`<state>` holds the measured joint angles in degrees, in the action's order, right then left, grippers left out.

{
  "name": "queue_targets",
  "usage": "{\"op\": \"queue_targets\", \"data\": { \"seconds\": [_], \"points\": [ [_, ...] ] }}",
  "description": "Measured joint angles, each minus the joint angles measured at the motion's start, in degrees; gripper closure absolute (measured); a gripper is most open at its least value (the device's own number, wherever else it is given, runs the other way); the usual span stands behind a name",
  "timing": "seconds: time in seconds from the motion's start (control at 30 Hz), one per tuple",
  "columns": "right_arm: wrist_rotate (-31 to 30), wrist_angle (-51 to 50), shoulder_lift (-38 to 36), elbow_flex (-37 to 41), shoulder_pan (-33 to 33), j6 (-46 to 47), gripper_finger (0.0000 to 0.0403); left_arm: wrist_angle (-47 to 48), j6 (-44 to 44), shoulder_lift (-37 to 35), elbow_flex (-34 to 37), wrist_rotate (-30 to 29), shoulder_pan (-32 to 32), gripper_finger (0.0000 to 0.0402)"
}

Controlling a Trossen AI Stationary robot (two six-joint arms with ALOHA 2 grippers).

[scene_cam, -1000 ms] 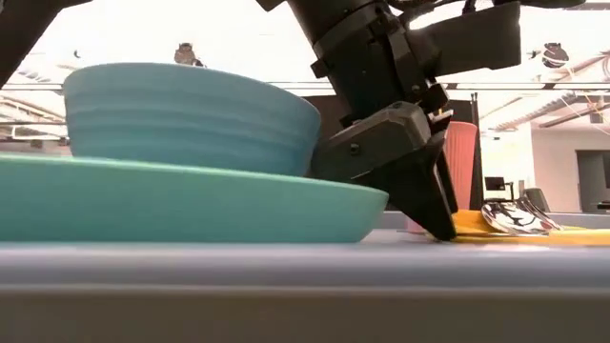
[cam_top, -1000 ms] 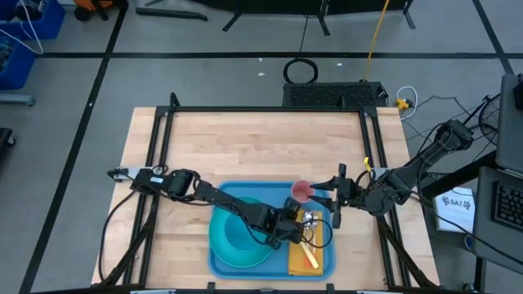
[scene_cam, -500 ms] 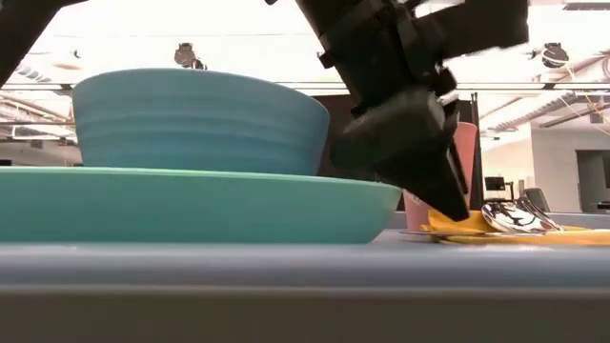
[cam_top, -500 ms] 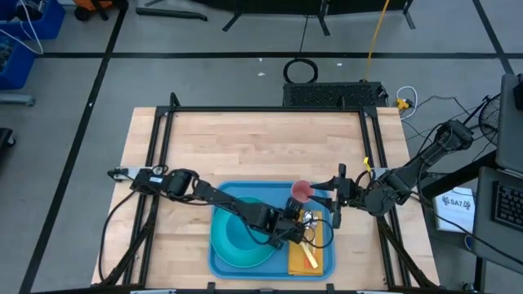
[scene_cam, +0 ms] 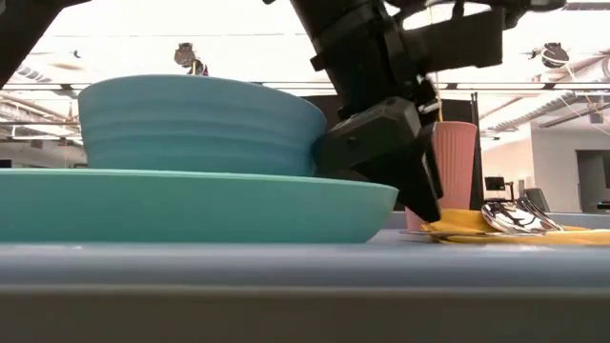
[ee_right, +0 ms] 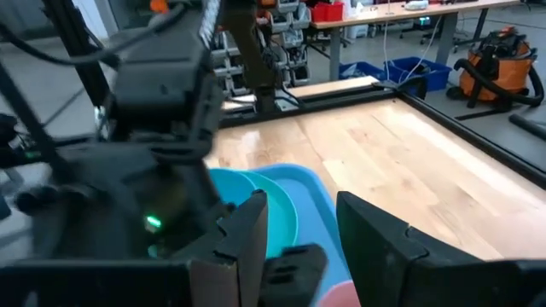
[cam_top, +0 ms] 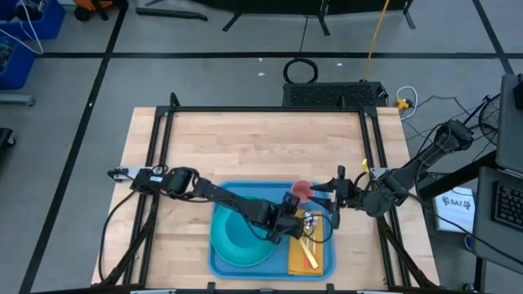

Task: Set up tray
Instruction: Put the yellow knife on the yellow napkin to the left of the orange spoon

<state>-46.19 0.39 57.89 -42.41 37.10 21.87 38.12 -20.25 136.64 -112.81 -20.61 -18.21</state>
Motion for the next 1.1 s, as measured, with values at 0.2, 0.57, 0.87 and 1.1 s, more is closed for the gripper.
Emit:
{"op": "queue_targets", "data": {
  "seconds": [0.2, 0.57, 0.87, 1.1],
  "points": [
    [1.55, 2.11, 0.0, 0.02, 0.0, -0.94, 0.0271, 2.21, 2.64, 0.02, 0.0, 1.7, 1.06, 0.0215],
    [1.59, 2.0, 0.0, 0.04, 0.02, -1.55, 0.0271, 4.23, 4.1, 0.02, 0.0, 6.02, 1.02, 0.0215],
    [1.53, 2.09, 0.0, 0.04, 0.02, -1.55, 0.0271, -1.06, 4.53, 0.09, 0.02, 3.79, 2.01, 0.0215],
    [1.53, 2.87, 0.0, 0.04, 0.02, -1.55, 0.0271, 2.59, 5.04, 0.09, 0.02, 3.53, 2.55, 0.0215]
  ]
}}
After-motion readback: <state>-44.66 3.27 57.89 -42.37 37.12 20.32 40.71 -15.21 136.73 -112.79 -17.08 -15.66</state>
